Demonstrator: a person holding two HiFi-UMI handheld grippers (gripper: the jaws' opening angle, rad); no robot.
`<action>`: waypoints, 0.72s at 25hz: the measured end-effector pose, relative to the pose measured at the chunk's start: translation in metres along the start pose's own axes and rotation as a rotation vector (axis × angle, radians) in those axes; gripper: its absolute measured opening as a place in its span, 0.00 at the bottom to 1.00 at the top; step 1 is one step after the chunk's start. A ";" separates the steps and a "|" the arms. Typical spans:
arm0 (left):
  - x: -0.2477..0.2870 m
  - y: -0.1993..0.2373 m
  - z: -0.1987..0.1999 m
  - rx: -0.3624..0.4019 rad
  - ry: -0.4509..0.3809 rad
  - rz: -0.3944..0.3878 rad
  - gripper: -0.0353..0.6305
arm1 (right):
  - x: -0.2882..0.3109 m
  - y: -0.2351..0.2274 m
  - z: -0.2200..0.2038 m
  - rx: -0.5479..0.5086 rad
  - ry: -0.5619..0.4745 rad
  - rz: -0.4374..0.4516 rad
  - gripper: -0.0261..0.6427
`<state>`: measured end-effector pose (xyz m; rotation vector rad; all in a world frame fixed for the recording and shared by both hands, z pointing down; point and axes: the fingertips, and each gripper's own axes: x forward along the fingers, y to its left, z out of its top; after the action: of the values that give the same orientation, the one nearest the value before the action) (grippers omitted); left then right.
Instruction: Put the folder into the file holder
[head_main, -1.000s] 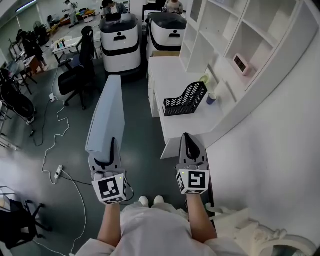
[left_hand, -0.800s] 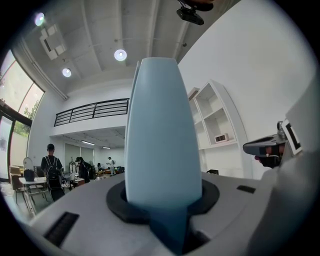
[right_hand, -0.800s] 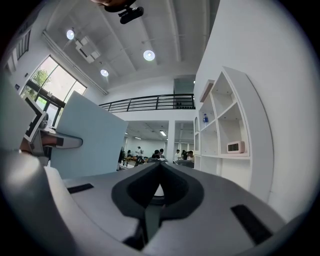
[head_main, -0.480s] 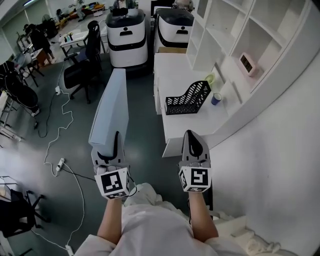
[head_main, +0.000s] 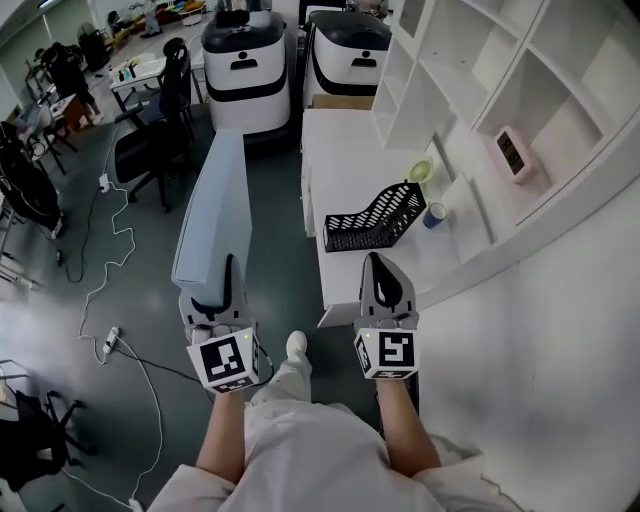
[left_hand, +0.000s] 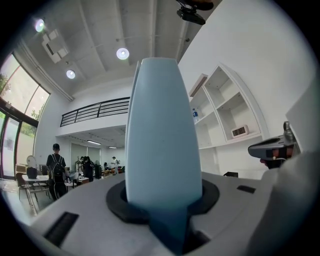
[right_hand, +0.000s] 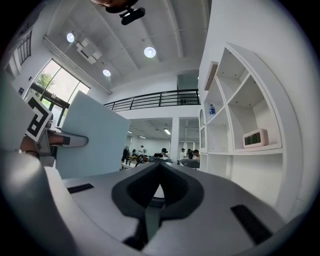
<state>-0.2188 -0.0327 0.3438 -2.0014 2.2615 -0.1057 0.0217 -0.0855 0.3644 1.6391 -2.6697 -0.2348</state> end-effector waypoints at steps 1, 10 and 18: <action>0.016 0.000 -0.002 -0.006 -0.002 -0.005 0.26 | 0.012 -0.005 -0.001 -0.008 0.000 -0.003 0.02; 0.144 -0.029 0.007 -0.007 -0.059 -0.131 0.26 | 0.103 -0.065 -0.009 -0.001 0.007 -0.086 0.02; 0.198 -0.080 0.009 -0.021 -0.071 -0.359 0.24 | 0.132 -0.107 -0.013 0.014 0.010 -0.131 0.02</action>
<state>-0.1626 -0.2387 0.3366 -2.3597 1.8480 -0.0416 0.0576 -0.2516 0.3538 1.8167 -2.5649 -0.2074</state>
